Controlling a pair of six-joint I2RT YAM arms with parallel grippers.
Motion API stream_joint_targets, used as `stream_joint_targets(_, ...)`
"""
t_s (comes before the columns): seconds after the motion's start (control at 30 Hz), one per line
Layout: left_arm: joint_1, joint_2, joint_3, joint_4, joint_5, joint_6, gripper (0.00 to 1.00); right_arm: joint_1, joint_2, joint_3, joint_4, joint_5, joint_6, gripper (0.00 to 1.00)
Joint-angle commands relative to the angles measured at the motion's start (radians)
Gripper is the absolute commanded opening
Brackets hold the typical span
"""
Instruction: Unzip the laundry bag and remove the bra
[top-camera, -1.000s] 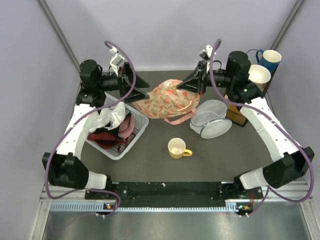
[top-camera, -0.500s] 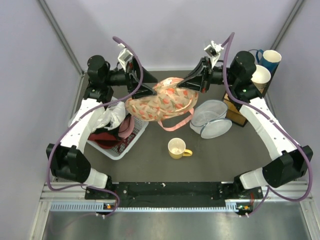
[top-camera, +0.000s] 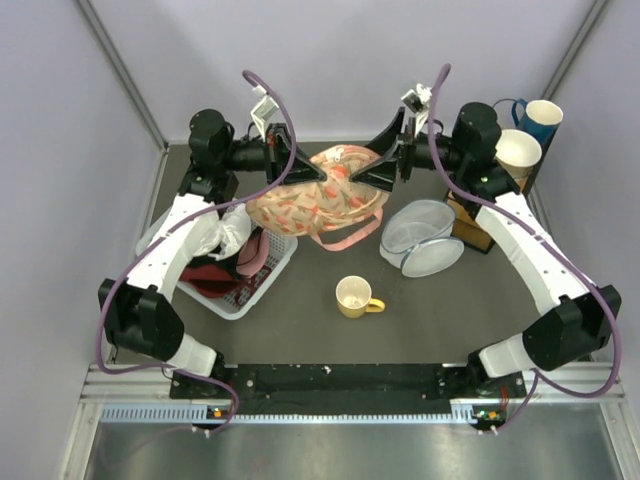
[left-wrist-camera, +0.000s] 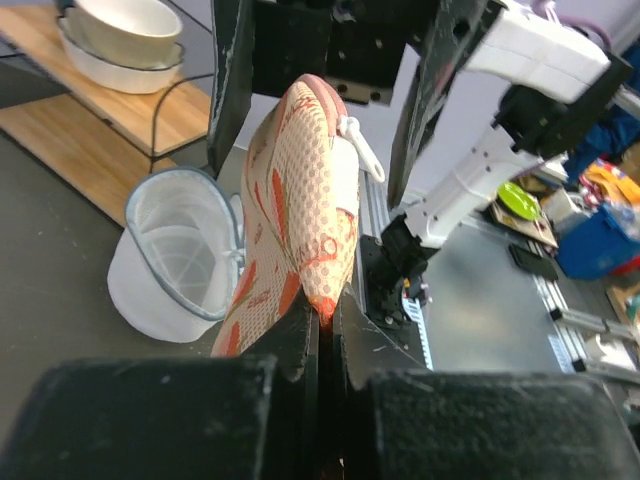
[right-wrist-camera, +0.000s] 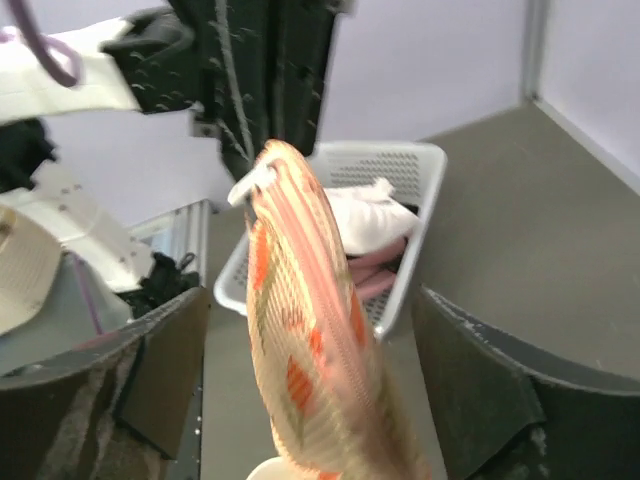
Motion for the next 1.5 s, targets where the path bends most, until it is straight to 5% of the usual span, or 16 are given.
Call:
stream_joint_targets(0.0,0.005,-0.003,0.087,-0.201,-0.173,0.141,0.00,0.007,-0.087,0.017,-0.217,0.273,-0.159,0.88)
stream_joint_targets(0.2,0.003,-0.010,0.068,-0.223,-0.279,0.118,0.00,0.177,-0.195,0.007,-0.305,0.727,-0.395,0.85)
stream_joint_targets(0.43,0.003,0.004,0.058,-0.229,-0.298,0.087,0.00,0.407,-0.163,0.042,-0.307,1.078,-0.686,0.55)
stream_joint_targets(0.5,0.003,0.004,0.061,-0.240,-0.301,0.092,0.00,0.444,-0.146,0.040,-0.290,1.192,-0.734,0.54)
stream_joint_targets(0.57,0.003,0.000,0.066,-0.249,-0.306,0.099,0.00,0.463,-0.149,0.011,-0.224,1.279,-0.769,0.69)
stream_joint_targets(0.67,0.003,-0.004,0.069,-0.260,-0.321,0.101,0.00,0.463,-0.154,0.004,-0.190,1.335,-0.795,0.84)
stream_joint_targets(0.87,0.003,-0.004,0.067,-0.273,-0.326,0.087,0.00,0.463,-0.158,0.016,-0.181,1.307,-0.823,0.87)
stream_joint_targets(1.2,0.002,-0.018,0.054,-0.301,-0.338,0.092,0.00,0.496,-0.040,0.180,-0.251,1.267,-0.806,0.82)
stream_joint_targets(1.47,0.002,-0.030,0.054,-0.309,-0.341,0.108,0.00,0.507,0.018,0.195,-0.251,1.261,-0.820,0.57)
